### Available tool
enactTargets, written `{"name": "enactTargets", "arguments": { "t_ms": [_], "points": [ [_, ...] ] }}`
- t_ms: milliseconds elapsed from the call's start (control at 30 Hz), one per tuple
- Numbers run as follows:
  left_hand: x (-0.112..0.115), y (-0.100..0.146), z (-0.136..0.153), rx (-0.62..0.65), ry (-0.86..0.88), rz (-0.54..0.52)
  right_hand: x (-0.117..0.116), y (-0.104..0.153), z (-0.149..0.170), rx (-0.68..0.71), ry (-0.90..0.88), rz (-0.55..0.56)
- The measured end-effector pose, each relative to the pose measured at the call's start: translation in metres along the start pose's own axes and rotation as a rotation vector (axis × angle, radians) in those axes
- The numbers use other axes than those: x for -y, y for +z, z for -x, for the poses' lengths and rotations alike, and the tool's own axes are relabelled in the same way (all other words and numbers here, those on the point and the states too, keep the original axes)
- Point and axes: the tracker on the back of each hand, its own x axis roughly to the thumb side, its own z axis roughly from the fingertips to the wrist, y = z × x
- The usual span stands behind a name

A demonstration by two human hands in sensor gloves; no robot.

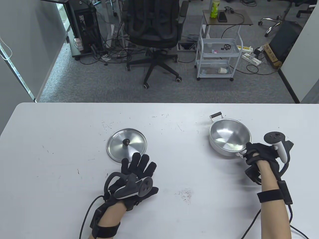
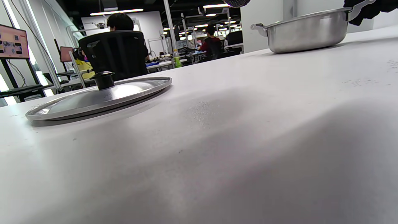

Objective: Cover the pot

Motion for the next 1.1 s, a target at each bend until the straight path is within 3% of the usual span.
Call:
{"name": "enactTargets", "arguments": {
  "t_ms": [167,400,733,1100],
  "points": [
    [-0.002,0.001,0.001,-0.004,-0.003,-0.012,0.004,0.005,-0.004,0.040,-0.037,-0.049],
    [-0.011,0.006,0.009,-0.027,0.001,-0.047,0.004,0.043,-0.043,0.283,0.063,-0.074],
    [-0.014,0.010,0.023,-0.078,0.028,-0.047,-0.054,0.095,-0.099,0.504,0.340,-0.282],
    [-0.012,0.011,0.038,-0.087,0.016,0.011,-0.106,0.108,-0.103,0.598,0.446,-0.356]
  ]
}}
